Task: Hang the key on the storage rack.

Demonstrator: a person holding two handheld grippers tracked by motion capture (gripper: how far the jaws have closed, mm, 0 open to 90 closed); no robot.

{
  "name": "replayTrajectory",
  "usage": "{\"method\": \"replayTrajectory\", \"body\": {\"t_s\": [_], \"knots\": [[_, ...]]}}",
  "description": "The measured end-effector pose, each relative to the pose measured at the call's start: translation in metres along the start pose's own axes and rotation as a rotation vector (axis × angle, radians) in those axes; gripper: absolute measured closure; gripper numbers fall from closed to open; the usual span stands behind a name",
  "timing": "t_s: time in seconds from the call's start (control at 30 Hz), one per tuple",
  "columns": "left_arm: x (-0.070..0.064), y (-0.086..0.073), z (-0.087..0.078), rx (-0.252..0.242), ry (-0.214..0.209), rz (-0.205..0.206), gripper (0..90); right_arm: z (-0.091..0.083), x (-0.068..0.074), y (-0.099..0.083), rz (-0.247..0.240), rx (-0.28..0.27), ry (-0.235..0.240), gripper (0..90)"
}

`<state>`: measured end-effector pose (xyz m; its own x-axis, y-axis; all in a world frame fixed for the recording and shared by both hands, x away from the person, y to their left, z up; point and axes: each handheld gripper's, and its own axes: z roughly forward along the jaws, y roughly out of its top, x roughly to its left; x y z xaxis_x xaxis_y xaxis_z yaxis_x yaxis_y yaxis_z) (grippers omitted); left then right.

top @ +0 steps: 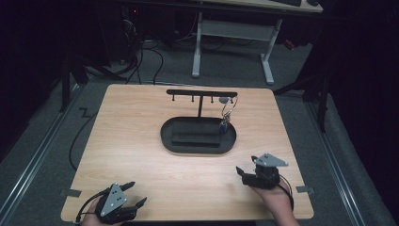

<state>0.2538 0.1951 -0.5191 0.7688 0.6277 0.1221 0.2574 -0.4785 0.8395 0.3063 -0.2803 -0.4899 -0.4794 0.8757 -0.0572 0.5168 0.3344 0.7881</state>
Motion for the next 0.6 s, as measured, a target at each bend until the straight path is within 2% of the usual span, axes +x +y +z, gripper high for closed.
{"method": "replayTrajectory", "body": {"t_s": [0.03,0.1,0.13,0.17,0.2,0.23,0.3,0.4,0.5,0.6], "knots": [[0.000,0.000,0.000,-0.010,-0.001,-0.002,32.8,-0.003,0.004,-0.009,0.005,-0.025,-0.003,25.6],[0.000,0.000,0.000,-0.018,0.002,-0.009,32.8,-0.012,0.011,-0.031,0.028,-0.121,-0.030,28.9],[0.000,0.001,0.000,-0.024,0.001,-0.018,32.8,-0.014,0.014,-0.037,0.037,-0.121,-0.039,29.2],[0.001,0.002,0.002,-0.036,-0.009,-0.033,32.8,-0.017,0.015,-0.038,0.059,-0.103,-0.011,26.2],[0.001,0.002,0.003,-0.039,-0.015,-0.040,32.4,-0.020,0.017,-0.040,0.042,-0.120,0.002,26.7],[0.000,0.002,0.004,-0.034,-0.018,-0.037,32.1,-0.019,0.018,-0.043,0.014,-0.112,-0.007,26.9],[-0.001,0.003,0.006,-0.023,-0.013,-0.030,31.7,-0.015,0.018,-0.045,0.015,-0.072,0.012,26.5],[-0.002,0.005,0.009,-0.021,-0.006,-0.041,31.7,-0.015,0.017,-0.044,0.042,-0.098,0.035,24.9],[-0.004,0.005,0.010,-0.011,-0.010,-0.032,31.7,-0.016,0.015,-0.046,0.052,-0.098,0.044,25.1],[-0.008,0.004,0.007,-0.002,-0.017,-0.002,31.7,-0.015,0.013,-0.045,0.067,-0.105,0.044,25.2]]}}
